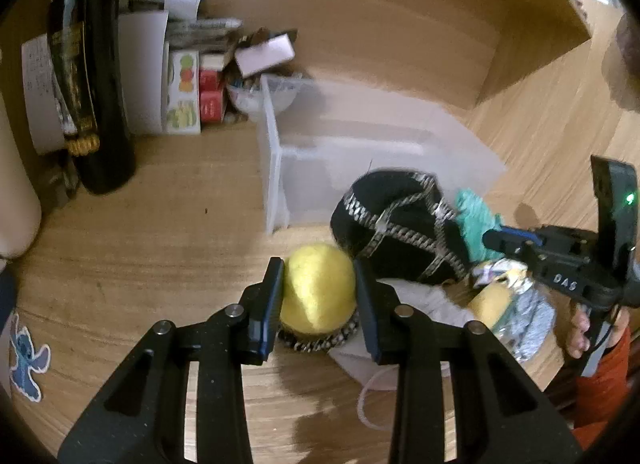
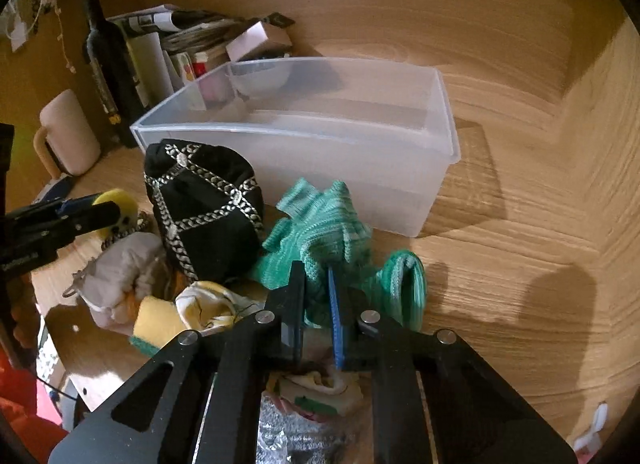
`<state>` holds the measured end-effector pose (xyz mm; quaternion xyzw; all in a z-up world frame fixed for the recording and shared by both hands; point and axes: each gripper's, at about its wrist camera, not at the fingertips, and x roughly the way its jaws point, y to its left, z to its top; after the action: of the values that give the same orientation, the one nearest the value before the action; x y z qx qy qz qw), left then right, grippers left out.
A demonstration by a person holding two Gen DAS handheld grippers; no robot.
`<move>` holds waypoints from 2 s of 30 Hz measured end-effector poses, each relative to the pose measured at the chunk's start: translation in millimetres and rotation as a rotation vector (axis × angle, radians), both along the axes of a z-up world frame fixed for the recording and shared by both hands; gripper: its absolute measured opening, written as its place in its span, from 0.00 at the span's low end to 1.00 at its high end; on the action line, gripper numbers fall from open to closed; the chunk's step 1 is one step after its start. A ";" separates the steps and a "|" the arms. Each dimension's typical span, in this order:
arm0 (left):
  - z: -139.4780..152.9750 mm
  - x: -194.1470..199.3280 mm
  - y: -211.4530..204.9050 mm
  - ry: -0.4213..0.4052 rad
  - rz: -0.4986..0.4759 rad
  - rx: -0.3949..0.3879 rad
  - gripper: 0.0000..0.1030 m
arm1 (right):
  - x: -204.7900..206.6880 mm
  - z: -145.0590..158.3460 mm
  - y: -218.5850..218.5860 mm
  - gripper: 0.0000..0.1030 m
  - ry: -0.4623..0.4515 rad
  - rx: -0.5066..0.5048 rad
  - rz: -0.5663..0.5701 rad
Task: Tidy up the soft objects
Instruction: 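Close the left gripper on the yellow ball while the right gripper grasps the green sock, then carry the ball with the left gripper while the right carries the sock into the bin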
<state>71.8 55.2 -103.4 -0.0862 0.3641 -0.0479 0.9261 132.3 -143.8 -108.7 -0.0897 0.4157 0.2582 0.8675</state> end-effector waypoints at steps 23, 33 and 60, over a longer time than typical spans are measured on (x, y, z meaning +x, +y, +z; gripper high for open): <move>52.9 3.3 0.9 -0.188 0.016 0.020 0.34 | 18.9 -6.1 6.6 0.46 0.029 -0.060 0.017; 54.5 15.3 7.7 -0.192 0.022 0.024 0.34 | 6.8 14.6 -8.6 0.12 -0.067 0.016 -0.003; 45.3 121.9 1.5 -0.039 -0.054 0.077 0.34 | 86.5 53.5 37.7 0.12 -0.170 0.056 -0.029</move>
<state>193.8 56.7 -58.1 -0.0395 0.3499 -0.0603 0.9340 218.8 -106.1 -55.2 -0.0813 0.3343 0.2487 0.9054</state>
